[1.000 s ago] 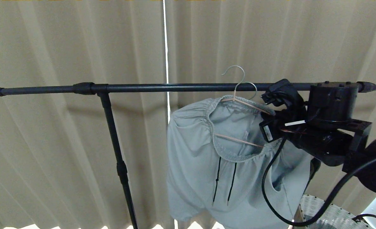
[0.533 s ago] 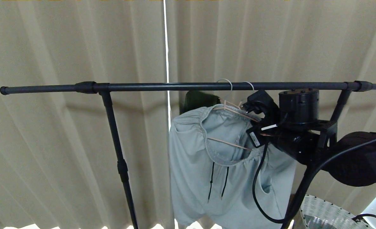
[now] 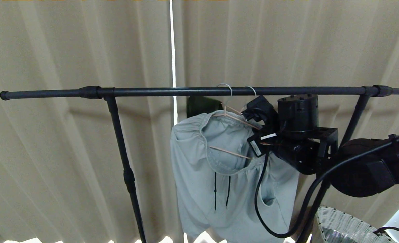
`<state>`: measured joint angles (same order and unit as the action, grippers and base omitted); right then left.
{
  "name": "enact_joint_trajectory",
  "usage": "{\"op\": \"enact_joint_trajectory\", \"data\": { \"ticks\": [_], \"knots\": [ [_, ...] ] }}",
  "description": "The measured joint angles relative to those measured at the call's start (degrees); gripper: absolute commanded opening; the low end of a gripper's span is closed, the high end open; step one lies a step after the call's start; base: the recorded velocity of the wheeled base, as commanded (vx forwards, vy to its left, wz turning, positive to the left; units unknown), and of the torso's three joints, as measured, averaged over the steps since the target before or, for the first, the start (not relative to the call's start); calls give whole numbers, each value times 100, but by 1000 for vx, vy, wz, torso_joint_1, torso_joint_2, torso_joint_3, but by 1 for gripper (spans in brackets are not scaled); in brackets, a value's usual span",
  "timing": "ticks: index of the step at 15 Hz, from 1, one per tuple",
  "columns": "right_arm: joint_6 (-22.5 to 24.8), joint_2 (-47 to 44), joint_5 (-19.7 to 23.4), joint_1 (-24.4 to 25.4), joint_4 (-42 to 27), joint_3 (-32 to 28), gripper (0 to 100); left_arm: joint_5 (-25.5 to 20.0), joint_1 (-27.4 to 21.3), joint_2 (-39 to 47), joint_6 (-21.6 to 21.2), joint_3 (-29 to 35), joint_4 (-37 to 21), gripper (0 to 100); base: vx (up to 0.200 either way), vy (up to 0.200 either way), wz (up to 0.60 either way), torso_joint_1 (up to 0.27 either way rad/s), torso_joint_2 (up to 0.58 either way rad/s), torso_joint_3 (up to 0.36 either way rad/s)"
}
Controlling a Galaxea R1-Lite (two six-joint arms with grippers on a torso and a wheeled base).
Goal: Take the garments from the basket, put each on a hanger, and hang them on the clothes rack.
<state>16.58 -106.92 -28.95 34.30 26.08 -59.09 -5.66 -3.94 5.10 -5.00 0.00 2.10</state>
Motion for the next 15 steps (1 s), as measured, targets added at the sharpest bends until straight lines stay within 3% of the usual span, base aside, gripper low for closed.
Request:
{"op": "enact_joint_trajectory", "data": {
  "ticks": [3, 4, 8, 15],
  "knots": [
    [-5, 0, 2, 15, -196, -12, 0, 0, -2, 0, 16, 0, 1, 100, 0, 0, 0, 0, 0, 0],
    [-7, 6, 5, 12, -200, -12, 100, 0, 2, 0, 16, 0, 0, 100, 0, 0, 0, 0, 0, 0],
    [-145, 23, 22, 1, 17, 5, 100, -2, -2, 0, 18, 0, 0, 100, 0, 0, 0, 0, 0, 0],
    [-1143, 69, 126, -13, 282, 232, 100, 2, -5, 0, 18, 0, 0, 100, 0, 0, 0, 0, 0, 0]
  ]
}}
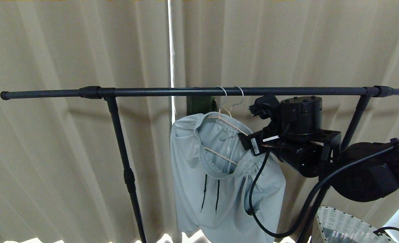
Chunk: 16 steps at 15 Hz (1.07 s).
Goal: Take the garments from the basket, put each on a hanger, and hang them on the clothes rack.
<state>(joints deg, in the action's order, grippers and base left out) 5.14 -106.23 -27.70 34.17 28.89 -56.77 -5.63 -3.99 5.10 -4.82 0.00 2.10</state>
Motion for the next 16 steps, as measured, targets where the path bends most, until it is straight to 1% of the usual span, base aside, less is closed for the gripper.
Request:
{"op": "enact_joint_trajectory", "data": {
  "ticks": [2, 4, 6, 7, 8, 11, 12, 14, 16],
  "knots": [
    [-378, 102, 230, 0, 15, 82, 100, 0, 2, 0, -2, 0, 0, 100, 0, 0, 0, 0, 0, 0],
    [-550, 216, 450, -5, 20, 160, 100, 0, 2, 0, -2, 0, 0, 100, 0, 0, 0, 0, 0, 0],
    [-733, 386, 1079, -52, 162, 485, 100, 0, 5, 0, -2, 0, 0, 100, 0, 0, 0, 0, 0, 0],
    [-749, 452, 1270, -104, 502, 678, 100, 0, 5, 0, -5, 0, 0, 100, 0, 0, 0, 0, 0, 0],
    [-728, 485, 1347, -168, 797, 831, 100, 0, 0, 0, -9, 0, 0, 100, 0, 0, 0, 0, 0, 0],
    [-763, 419, 1443, -300, 1186, 1033, 100, 0, 5, 0, -2, 0, 0, 100, 0, 0, 0, 0, 0, 0],
    [-768, 400, 1571, -325, 1263, 1075, 100, 0, 2, 0, -2, 0, 0, 100, 0, 0, 0, 0, 0, 0],
    [-749, 380, 2103, -402, 1573, 1226, 100, 2, 2, 0, -2, 0, 0, 100, 0, 0, 0, 0, 0, 0],
    [-741, 364, 2327, -471, 1657, 1325, 100, 0, 2, 0, -2, 0, 0, 100, 0, 0, 0, 0, 0, 0]
  ]
}}
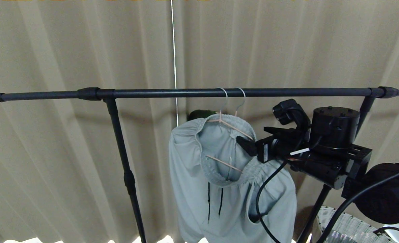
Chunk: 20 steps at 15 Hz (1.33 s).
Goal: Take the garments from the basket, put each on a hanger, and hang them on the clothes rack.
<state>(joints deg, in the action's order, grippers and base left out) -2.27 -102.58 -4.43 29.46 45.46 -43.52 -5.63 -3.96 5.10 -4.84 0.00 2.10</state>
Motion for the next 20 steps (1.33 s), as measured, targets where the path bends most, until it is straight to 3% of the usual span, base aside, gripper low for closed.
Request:
{"op": "enact_joint_trajectory", "data": {
  "ticks": [4, 11, 15, 20],
  "knots": [
    [104, 13, 885, -152, -30, 24, 100, 0, 2, 0, 11, 0, 0, 100, 0, 0, 0, 0, 0, 0],
    [105, 391, 1534, -179, -35, 339, 100, 2, 0, 0, 20, 0, 0, 100, 0, 0, 0, 0, 0, 0],
    [96, 995, 1926, -179, 941, 1147, 100, 5, 0, 0, 55, 0, 0, 100, 0, 0, 0, 0, 0, 0],
    [169, 1585, 1848, -265, 2883, 2603, 100, 5, 6, 0, 128, 0, -7, 100, 0, 0, 0, 0, 0, 0]
  ]
}}
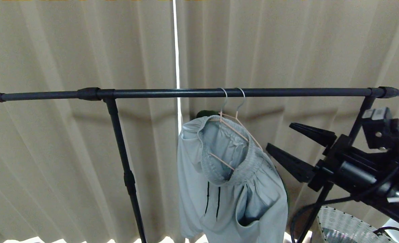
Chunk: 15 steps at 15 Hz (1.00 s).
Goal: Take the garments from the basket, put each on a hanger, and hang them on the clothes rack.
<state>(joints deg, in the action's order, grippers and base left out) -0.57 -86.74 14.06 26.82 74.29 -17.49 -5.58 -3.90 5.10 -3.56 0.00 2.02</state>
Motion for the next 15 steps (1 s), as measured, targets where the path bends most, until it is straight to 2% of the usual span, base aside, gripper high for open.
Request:
{"op": "enact_joint_trajectory", "data": {
  "ticks": [3, 5, 9, 13, 15],
  "knots": [
    [130, 809, -54, -98, 221, 1019, 100, 1, 101, -26, 59, 0, 0, 100, 0, 0, 0, 0, 0, 0],
    [169, 1434, -166, -295, -302, 1488, 100, 17, 208, -113, 146, 0, -2, 100, 0, 0, 0, 0, 0, 0],
    [210, 2649, -385, -1202, -2527, 1655, 100, 107, 368, -416, 503, 0, 9, 100, 0, 0, 0, 0, 0, 0],
    [246, 4273, -464, -1859, -5859, 1207, 100, 224, 379, -480, 624, 0, 16, 100, 0, 0, 0, 0, 0, 0],
    [249, 5036, -831, -2054, -7057, 936, 100, 226, 380, -483, 624, 0, 16, 100, 0, 0, 0, 0, 0, 0]
  ]
}}
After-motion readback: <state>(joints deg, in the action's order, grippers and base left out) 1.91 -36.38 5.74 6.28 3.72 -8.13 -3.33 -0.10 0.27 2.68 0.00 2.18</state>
